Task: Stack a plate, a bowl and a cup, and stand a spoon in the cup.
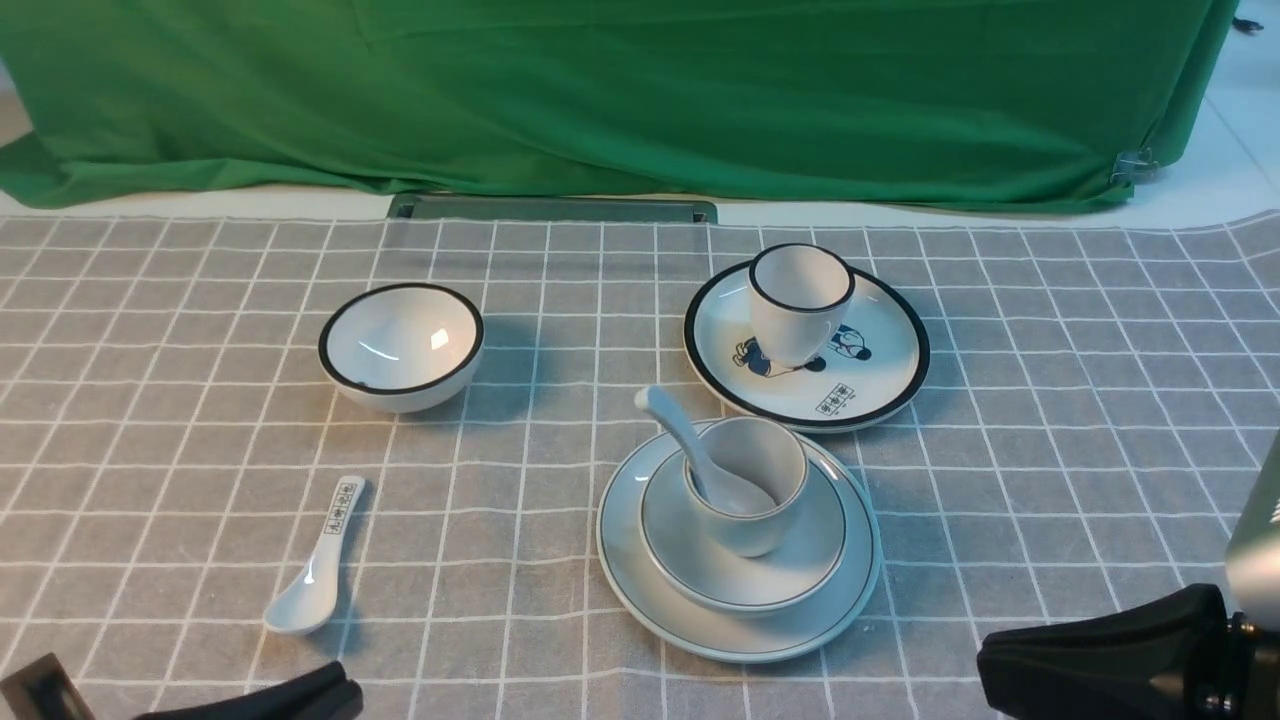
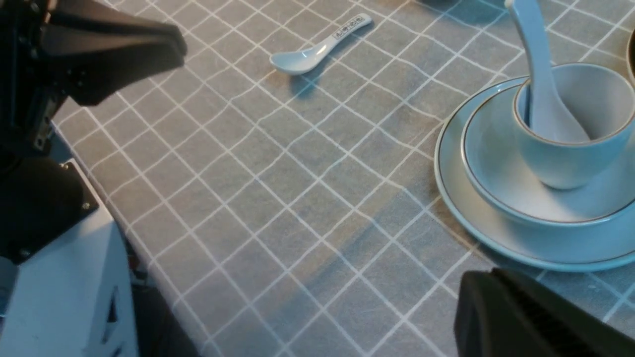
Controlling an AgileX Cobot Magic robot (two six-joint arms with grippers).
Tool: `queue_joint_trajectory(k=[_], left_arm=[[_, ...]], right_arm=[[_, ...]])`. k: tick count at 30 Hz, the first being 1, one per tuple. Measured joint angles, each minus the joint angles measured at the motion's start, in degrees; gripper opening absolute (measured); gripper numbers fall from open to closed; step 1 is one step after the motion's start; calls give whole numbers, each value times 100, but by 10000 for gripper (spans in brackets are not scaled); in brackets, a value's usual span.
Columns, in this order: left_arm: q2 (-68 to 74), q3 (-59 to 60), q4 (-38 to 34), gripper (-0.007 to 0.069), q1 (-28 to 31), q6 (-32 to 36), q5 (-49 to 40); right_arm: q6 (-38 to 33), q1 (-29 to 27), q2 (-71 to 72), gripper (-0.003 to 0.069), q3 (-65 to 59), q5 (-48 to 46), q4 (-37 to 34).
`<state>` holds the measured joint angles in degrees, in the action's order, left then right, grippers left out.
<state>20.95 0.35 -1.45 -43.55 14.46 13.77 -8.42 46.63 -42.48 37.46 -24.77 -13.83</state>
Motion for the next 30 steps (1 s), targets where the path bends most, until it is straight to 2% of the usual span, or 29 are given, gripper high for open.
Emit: queue_joint_trajectory(k=[1, 2, 4, 5, 6, 8, 10, 11, 12, 14, 20, 24, 26, 30], left_arm=[[0, 0, 11, 11, 0, 0, 0], [0, 0, 11, 11, 0, 0, -23], [0, 0, 11, 11, 0, 0, -23], [0, 0, 11, 11, 0, 0, -30], [0, 0, 15, 11, 0, 0, -40], [0, 0, 15, 11, 0, 0, -40], [0, 0, 15, 11, 0, 0, -47], [0, 0, 15, 11, 0, 0, -47], [0, 0, 15, 11, 0, 0, -47], [0, 0, 15, 11, 0, 0, -47], [5, 0, 17, 11, 0, 0, -47], [5, 2, 28, 11, 0, 0, -53], [5, 2, 35, 11, 0, 0, -53], [5, 2, 35, 11, 0, 0, -46]], right_arm=[[-8, 0, 11, 34, 0, 20, 49], [-36, -59, 138, 27, -55, 39, 425], [-130, -278, 321, 20, -165, 51, 494], [-182, -562, 510, 18, -321, 96, 494], [-291, -1238, 949, 17, -755, 201, 390], [-309, -1852, 1307, 17, -1123, 304, 211], [-559, -3112, 2144, 17, -1856, 444, -63], [-609, -3194, 2286, 17, -1969, 451, -69], [-1109, -3739, 2799, 16, -2398, 487, -130], [-1648, -4139, 3247, 16, -2865, 584, -162], [-1908, -4406, 4088, 16, -3746, 1132, -177], [-1549, -4409, 4236, 16, -3776, 1141, -121], [-1143, -4409, 4241, 16, -3776, 1082, -107], [-985, -4403, 4241, 17, -3776, 1032, -100]])
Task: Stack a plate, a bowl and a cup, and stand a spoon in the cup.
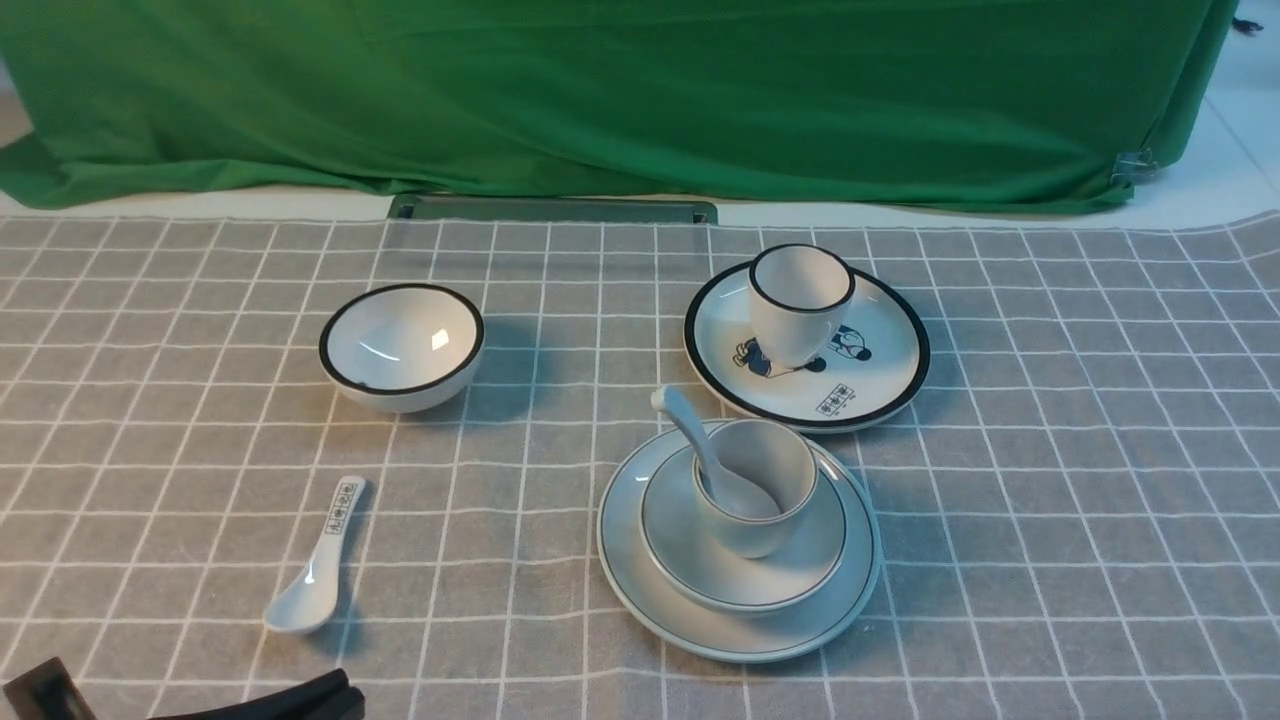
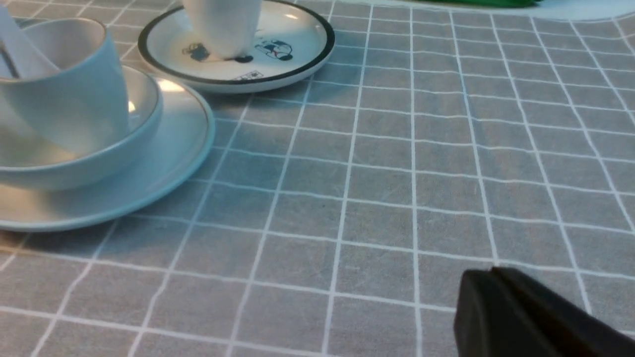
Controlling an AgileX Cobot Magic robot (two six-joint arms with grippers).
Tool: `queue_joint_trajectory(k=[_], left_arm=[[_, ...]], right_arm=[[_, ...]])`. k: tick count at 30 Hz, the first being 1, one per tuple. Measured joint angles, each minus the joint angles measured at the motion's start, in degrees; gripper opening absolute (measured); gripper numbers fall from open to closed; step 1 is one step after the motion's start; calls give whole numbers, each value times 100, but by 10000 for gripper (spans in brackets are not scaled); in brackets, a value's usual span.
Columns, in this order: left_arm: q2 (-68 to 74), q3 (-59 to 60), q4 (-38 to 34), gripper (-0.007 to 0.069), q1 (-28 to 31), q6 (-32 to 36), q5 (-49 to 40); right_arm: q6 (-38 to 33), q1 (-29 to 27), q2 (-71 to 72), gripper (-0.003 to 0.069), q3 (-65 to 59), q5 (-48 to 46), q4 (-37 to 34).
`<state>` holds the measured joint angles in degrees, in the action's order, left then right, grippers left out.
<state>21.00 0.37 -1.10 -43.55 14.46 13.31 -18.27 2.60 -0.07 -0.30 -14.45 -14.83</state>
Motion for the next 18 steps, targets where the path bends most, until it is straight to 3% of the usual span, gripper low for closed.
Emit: queue_joint_trajectory(k=[18], left_arm=[[0, 0, 0, 11, 0, 0, 0]], right_arm=[[80, 0, 0, 53, 0, -6, 5]])
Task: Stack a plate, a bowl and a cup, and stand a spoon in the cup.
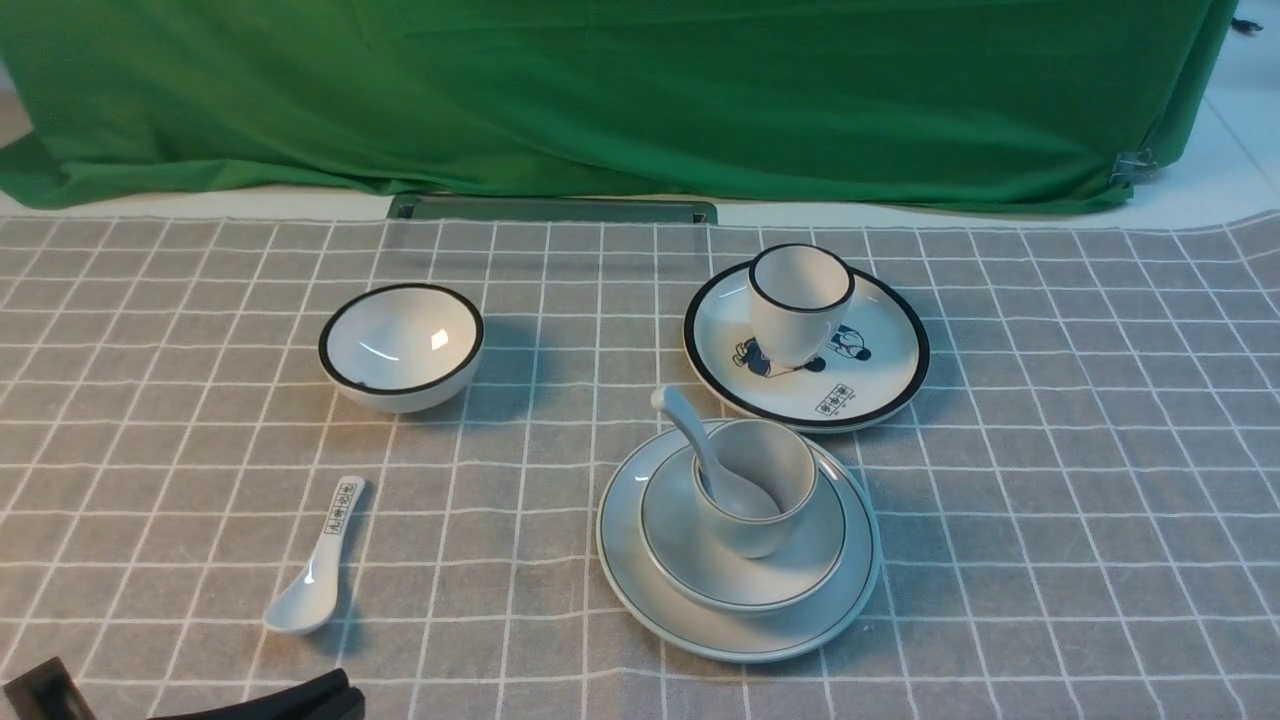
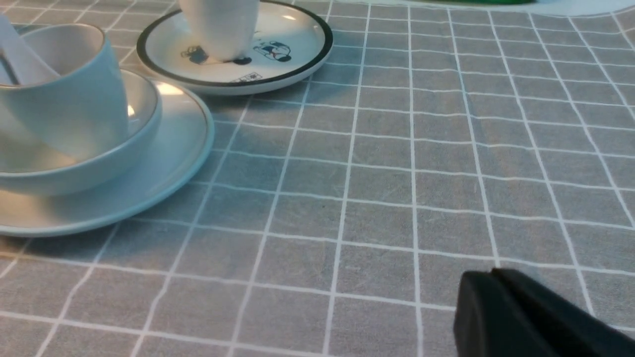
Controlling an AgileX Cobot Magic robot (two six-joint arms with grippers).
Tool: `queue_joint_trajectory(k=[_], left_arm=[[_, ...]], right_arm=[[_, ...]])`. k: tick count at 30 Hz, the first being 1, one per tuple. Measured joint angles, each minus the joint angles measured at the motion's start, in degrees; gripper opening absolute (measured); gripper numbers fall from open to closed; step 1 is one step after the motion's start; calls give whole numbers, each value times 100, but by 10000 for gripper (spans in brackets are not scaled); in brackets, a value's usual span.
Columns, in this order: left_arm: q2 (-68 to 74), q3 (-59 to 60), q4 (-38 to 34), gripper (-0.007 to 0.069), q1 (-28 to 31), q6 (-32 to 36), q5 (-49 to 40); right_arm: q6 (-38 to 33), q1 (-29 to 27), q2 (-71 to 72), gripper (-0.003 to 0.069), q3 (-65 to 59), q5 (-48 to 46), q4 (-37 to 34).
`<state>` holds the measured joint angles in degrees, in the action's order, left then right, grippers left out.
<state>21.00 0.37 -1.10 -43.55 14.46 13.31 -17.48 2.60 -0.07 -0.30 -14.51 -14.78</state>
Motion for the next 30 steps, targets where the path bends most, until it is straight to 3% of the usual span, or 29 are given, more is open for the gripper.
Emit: queue_joint_trajectory(k=[9, 12, 14, 17, 21, 26, 30], left_arm=[[-34, 0, -236, 11, 154, 31, 216], [-213, 0, -476, 11, 804, 31, 536], [-530, 0, -459, 13, 1658, -45, 453], [-1060, 0, -473, 13, 2923, -470, -32], [-1818, 0, -478, 13, 3968, -1037, -1159], [-2091, 5, -478, 13, 4493, -1167, -2622], [-2091, 5, -478, 13, 4532, -1167, -2722]], right_arm=[[0, 0, 0, 68, 0, 0, 7], [0, 0, 0, 72, 0, 0, 7], [0, 0, 0, 78, 0, 0, 13], [0, 0, 0, 88, 0, 0, 13], [0, 0, 0, 99, 0, 0, 13], [0, 0, 7, 110, -2, -3, 13], [0, 0, 7, 123, -2, -4, 13]])
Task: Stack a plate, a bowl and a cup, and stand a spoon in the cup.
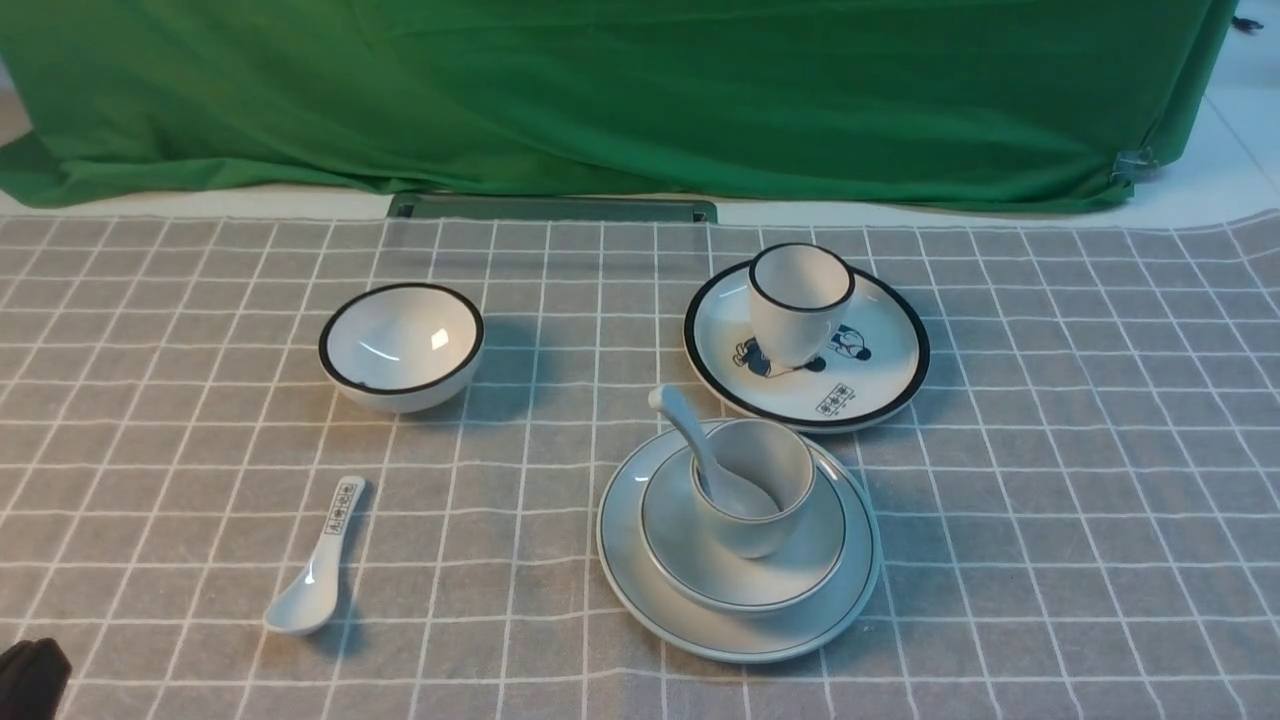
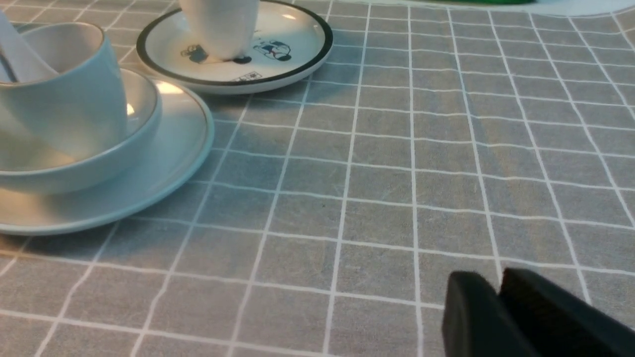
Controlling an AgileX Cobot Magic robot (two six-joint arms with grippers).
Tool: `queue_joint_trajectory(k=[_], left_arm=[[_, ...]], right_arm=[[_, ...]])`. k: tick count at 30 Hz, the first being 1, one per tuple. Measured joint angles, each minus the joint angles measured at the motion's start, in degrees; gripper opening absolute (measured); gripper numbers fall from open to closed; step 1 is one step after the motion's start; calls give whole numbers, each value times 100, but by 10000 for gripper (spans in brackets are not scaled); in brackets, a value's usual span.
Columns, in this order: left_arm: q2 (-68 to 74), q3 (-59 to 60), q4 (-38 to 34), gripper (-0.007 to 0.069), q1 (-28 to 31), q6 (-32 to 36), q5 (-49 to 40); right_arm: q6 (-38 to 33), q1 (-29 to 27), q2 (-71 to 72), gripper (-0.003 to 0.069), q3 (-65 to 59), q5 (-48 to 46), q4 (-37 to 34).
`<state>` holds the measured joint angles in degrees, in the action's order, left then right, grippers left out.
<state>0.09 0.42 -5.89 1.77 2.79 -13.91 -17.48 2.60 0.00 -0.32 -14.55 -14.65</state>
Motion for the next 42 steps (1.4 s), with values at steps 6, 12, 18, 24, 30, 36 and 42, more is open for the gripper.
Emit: queue_joint_trajectory(k=[6, 12, 18, 24, 30, 36, 42], left_arm=[[0, 0, 0, 13, 5, 22, 105], [0, 0, 0, 13, 5, 28, 106], [0, 0, 20, 13, 5, 28, 111], [0, 0, 61, 13, 5, 38, 111], [0, 0, 86, 13, 5, 38, 111], [0, 0, 93, 13, 5, 43, 111], [0, 0, 111, 13, 5, 43, 111]], right_arm=[[0, 0, 0, 139, 0, 0, 0], [0, 0, 0, 150, 0, 0, 0], [0, 0, 0, 162, 0, 0, 0], [0, 0, 0, 174, 0, 0, 0], [0, 0, 0, 181, 0, 0, 0], [0, 0, 0, 192, 0, 0, 0], [0, 0, 0, 197, 0, 0, 0]])
